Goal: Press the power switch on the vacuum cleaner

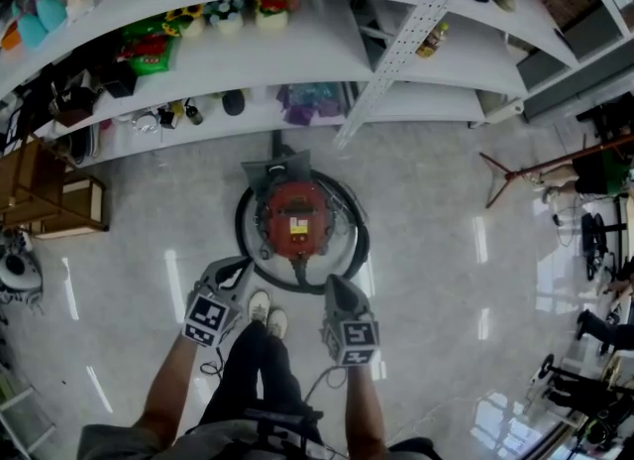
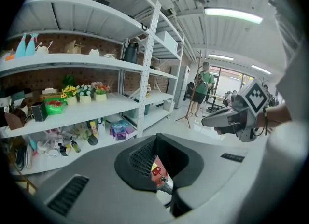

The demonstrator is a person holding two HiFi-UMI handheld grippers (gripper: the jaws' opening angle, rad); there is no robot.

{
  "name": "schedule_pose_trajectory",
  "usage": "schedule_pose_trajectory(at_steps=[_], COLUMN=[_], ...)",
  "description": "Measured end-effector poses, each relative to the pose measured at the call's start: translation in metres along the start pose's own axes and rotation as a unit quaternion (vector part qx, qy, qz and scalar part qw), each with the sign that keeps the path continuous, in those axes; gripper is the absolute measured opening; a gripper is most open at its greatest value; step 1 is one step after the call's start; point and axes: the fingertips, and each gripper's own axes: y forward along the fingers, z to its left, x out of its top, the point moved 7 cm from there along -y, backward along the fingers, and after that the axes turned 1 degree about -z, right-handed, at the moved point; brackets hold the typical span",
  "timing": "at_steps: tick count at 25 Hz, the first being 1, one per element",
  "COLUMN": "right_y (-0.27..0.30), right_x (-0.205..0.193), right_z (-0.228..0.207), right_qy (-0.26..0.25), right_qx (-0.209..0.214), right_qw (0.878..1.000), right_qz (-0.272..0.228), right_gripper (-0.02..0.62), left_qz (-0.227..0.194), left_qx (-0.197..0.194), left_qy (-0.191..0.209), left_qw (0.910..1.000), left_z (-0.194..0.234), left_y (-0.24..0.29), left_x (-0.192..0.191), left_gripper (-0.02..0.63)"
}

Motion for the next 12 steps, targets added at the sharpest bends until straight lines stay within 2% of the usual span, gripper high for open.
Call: schedule_pose_trajectory(at_steps=[5, 12], right_y=[0.021, 0.044], right_x=[-0.008, -0.022], right_z=[-0.002, -0.011], right_qy=[0.014, 0.012], right_qx=[0.010, 0.012], right_qw=[1.000, 1.000], right_qz=[0.007, 0.016], right_gripper=[0.012, 0.012], left_qz=[0.007, 0.013], left_qx=[-0.002, 0.008], left_qy=[0.005, -0.020], left_qw=[1.0000, 0.9997], left_z=[0.011, 0.018], left_y=[0.013, 0.030], left_x=[-0.014, -0.035], left_gripper=[0.008, 0.008])
